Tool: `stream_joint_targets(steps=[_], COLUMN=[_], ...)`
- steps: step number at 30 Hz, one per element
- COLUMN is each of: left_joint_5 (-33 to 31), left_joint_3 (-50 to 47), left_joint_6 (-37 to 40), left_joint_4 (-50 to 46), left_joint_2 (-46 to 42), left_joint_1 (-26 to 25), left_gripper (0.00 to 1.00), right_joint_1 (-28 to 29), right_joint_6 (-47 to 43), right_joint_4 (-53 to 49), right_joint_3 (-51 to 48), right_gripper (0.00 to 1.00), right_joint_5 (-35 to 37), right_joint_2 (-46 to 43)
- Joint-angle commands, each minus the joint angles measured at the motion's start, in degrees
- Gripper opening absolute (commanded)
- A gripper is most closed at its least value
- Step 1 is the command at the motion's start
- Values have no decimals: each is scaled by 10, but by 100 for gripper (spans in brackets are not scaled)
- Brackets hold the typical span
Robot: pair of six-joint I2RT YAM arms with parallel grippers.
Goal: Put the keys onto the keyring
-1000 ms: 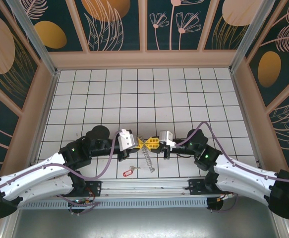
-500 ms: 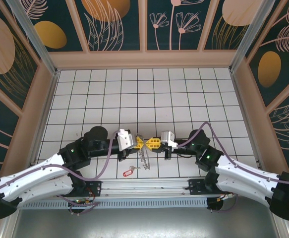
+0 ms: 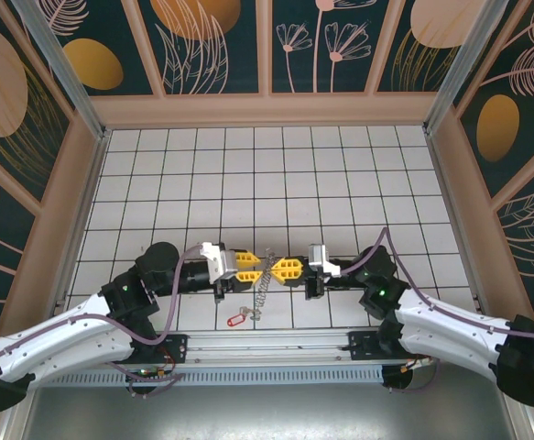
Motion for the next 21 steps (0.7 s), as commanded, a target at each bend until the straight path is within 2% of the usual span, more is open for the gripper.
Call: stream_joint_targets(steps=[1,13,21], left_joint_5=[22,46,55], left_joint_3=[-7,-11,-12], left_joint_6=[-13,-19,-22], left_joint_4=[36,59,73], left_joint_2=[-7,8,21], left_joint_1=[0,1,0], left_gripper=[28,30,27], right_joint_1=[-3,-3,-3], right_joint_6=[35,53,51], right_joint_4=[103,142,148], right_joint_3=[-5,-13,-15], right_gripper=[0,0,0], right_joint_5=[-21,-26,-32], right_joint_2=[8,28,32])
